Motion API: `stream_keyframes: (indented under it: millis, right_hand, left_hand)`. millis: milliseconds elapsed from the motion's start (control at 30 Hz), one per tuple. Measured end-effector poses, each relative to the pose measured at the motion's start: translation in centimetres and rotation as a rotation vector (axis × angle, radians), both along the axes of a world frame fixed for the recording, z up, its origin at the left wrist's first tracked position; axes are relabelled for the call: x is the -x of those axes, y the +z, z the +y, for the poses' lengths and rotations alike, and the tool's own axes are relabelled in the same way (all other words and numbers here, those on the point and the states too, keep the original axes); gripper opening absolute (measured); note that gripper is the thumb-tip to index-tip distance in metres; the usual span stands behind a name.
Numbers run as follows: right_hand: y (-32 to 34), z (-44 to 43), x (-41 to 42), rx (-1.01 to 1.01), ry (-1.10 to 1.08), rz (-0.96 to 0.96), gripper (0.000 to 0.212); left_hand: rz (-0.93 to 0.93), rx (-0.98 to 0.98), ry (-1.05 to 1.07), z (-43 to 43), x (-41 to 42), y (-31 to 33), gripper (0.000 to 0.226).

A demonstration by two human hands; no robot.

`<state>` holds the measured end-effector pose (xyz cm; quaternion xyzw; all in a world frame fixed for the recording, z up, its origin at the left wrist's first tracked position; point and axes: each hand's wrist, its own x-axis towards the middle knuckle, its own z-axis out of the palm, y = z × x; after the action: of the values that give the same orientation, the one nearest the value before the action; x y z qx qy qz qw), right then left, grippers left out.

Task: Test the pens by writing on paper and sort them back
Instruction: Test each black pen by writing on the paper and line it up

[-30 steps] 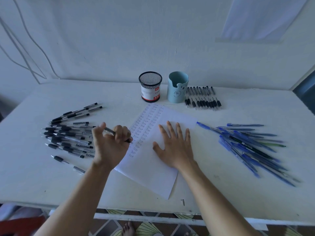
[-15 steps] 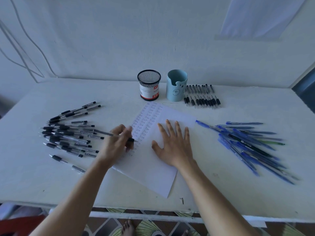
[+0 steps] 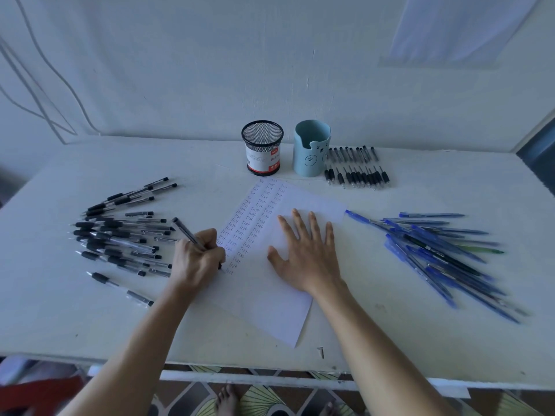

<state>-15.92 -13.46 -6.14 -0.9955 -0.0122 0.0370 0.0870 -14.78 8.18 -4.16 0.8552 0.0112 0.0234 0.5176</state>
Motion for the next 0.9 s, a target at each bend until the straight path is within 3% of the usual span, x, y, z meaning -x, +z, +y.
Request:
stream_keyframes:
  millis: [367,900]
  right_hand:
    - [0.08,-0.06,0.04,0.012,0.006,0.003,0.076]
    - [0.13,0.02,0.13,0.0,-0.003,-0.001,0.077]
  left_hand:
    - [-0.099,-0.157,-0.094,-0.28,0.06,0.01,0.025]
    - [-0.098,-0.147,-0.094,-0.37,0.18,-0.02,0.022]
